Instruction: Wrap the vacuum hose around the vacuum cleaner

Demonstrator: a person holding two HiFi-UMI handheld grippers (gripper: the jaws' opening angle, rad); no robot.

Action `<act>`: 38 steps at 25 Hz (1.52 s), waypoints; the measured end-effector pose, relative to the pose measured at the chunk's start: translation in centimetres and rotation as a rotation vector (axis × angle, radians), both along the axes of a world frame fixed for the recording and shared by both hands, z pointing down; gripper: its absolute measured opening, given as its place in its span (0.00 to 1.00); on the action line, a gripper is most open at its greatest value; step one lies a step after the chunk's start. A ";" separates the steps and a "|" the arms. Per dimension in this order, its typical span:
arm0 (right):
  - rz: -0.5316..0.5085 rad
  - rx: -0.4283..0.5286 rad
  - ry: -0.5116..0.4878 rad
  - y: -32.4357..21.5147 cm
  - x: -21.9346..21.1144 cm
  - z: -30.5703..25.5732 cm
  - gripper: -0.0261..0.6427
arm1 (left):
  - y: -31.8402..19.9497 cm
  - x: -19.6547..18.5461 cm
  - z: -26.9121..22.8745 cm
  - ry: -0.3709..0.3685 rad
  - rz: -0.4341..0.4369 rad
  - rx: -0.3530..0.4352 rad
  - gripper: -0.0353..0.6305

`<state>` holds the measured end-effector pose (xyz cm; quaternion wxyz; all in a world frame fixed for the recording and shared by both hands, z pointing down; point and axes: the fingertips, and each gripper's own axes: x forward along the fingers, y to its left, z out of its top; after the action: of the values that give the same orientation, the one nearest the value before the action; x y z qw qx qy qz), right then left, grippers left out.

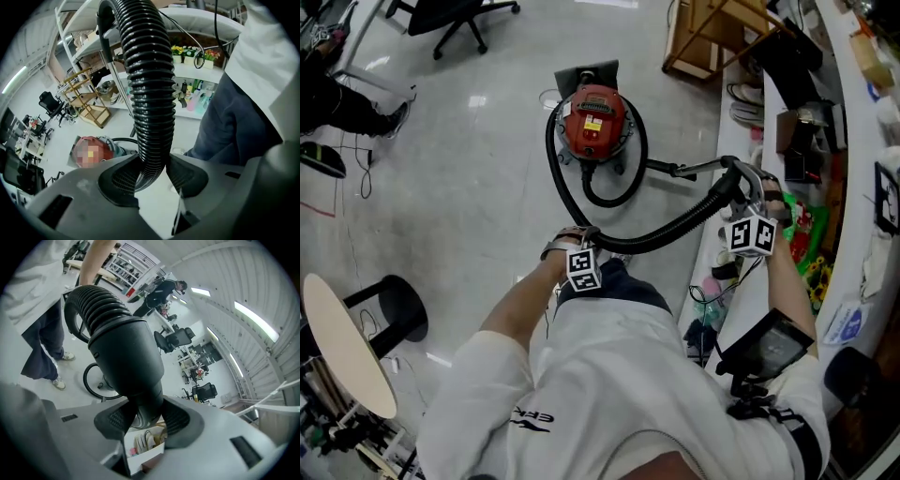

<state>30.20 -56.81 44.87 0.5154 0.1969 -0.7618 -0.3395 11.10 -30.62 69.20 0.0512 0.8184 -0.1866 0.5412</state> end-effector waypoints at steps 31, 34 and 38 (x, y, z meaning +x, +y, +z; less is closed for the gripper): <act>-0.192 0.002 0.090 -23.7 -8.5 2.3 0.30 | -16.3 6.9 0.6 0.281 -0.190 -0.116 0.32; -0.229 0.013 0.091 -25.8 -9.0 2.5 0.30 | -18.1 7.7 0.8 0.295 -0.216 -0.122 0.32; -0.293 0.017 0.098 -28.7 -9.8 2.2 0.30 | -21.2 9.5 0.9 0.310 -0.261 -0.125 0.32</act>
<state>20.44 -85.50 47.11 0.4953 0.0711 -0.7533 -0.4267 20.61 -51.78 70.08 0.1996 0.8559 -0.2468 0.4084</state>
